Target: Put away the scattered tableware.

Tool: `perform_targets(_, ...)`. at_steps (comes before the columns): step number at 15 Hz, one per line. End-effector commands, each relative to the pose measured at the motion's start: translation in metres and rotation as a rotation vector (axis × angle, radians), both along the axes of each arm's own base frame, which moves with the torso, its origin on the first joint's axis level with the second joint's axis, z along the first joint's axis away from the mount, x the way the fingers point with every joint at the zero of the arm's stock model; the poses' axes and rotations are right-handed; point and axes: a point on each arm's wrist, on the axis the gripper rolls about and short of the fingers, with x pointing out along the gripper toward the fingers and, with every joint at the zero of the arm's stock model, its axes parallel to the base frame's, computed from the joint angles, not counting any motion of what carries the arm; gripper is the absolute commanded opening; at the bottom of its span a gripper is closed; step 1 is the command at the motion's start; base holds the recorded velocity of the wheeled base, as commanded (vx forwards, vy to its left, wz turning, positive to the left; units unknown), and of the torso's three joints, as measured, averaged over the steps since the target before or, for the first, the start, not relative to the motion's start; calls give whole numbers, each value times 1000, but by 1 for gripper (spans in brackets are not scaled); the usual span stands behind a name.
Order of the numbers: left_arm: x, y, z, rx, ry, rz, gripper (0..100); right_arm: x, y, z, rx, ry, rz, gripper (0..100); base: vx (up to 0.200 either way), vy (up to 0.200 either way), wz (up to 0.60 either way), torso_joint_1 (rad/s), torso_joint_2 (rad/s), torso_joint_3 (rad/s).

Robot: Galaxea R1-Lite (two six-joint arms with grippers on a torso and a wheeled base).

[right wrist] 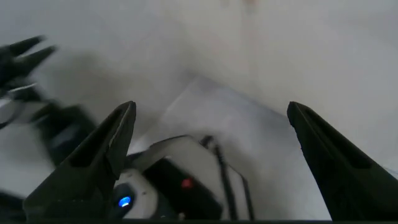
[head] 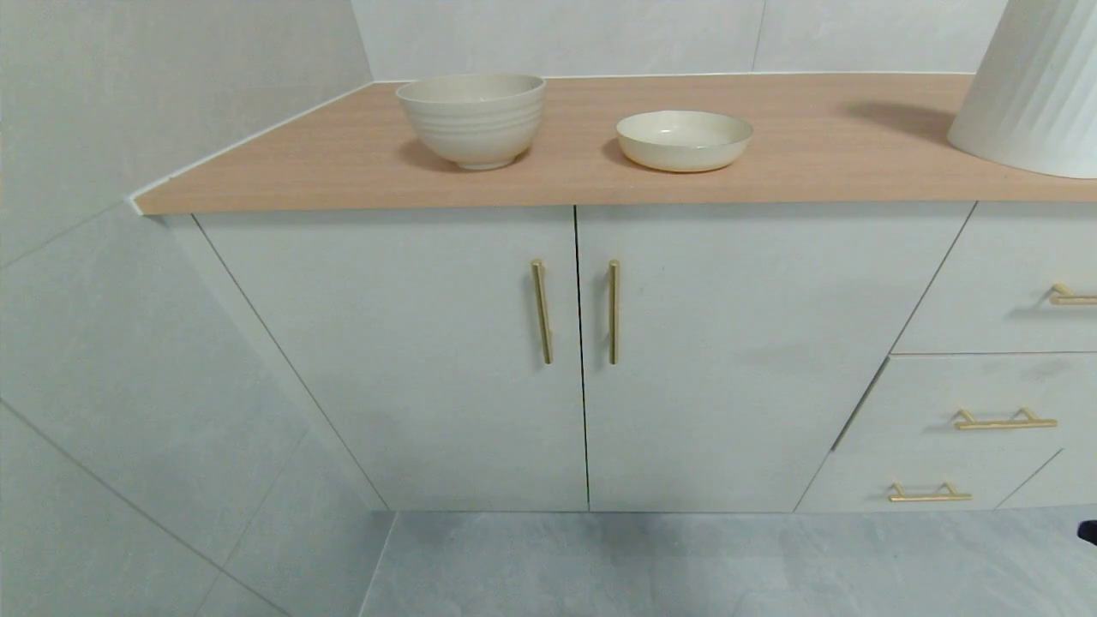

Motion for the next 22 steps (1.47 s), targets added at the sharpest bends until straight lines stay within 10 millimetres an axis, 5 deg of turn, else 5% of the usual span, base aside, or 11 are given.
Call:
perform_targets(1,0,0,0,0,0,2,100,52,27,17,-25,78,136,100,0,0,0,0,0,0)
perform_targets(10,0,0,0,0,1,2,100,186,128,40,13,66,290,100,0,0,0,0,0,0)
perform_targets(13,0,0,0,0,0,0,100,217,146,27,43,57,286,100,0,0,0,0,0,0)
perform_targets(15,0,0,0,0,0,2,100,226,155,4,36,88,272,100,0,0,0,0,0,0)
perform_targets(22,0,0,0,0,0,0,100,240,198,-14,113,-45,51,100,0,0,0,0,0,0)
